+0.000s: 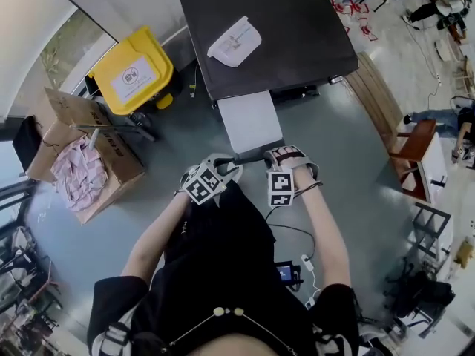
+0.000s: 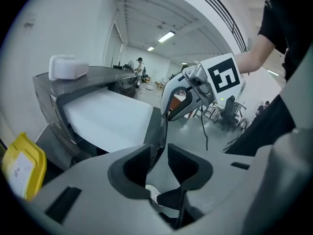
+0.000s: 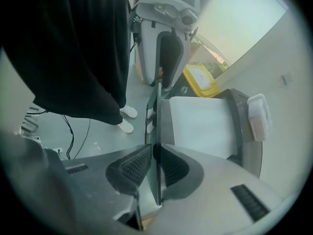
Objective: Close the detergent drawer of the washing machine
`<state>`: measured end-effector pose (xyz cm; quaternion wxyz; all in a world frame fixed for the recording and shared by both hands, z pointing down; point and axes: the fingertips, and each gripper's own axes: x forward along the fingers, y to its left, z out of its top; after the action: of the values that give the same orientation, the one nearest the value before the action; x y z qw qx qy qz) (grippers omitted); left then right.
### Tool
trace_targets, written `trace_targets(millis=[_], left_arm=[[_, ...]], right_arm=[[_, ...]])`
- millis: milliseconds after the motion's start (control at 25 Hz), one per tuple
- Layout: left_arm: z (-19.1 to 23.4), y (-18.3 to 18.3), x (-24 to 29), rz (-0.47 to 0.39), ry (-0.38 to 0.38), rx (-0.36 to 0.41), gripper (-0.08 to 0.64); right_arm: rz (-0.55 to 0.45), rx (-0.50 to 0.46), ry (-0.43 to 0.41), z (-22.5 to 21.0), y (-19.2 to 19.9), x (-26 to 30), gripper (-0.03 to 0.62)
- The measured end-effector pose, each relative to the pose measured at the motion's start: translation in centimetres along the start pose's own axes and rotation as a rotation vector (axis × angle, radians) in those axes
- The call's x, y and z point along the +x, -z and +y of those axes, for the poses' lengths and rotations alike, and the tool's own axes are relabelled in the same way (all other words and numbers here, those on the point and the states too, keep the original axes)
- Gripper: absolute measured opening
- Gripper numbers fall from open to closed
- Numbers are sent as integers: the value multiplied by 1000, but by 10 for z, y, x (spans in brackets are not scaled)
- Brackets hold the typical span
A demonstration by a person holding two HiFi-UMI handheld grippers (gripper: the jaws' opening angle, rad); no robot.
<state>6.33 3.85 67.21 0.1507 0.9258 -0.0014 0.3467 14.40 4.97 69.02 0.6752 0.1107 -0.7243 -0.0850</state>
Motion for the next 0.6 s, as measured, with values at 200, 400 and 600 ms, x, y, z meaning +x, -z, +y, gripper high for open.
trace_targets(millis=[200,400,600], left_arm=[[3,1,5,1,-25,-25,112],[2,-3,8,-7,-33,-36,109],[0,-6,7,-20,-35,-57,100]], right_arm=[[-16,-20,-39,1,-1,2,57],[-14,-28,-104,-1,-1,-3,48],[-28,-47,-133,-5,-2,-13,46]])
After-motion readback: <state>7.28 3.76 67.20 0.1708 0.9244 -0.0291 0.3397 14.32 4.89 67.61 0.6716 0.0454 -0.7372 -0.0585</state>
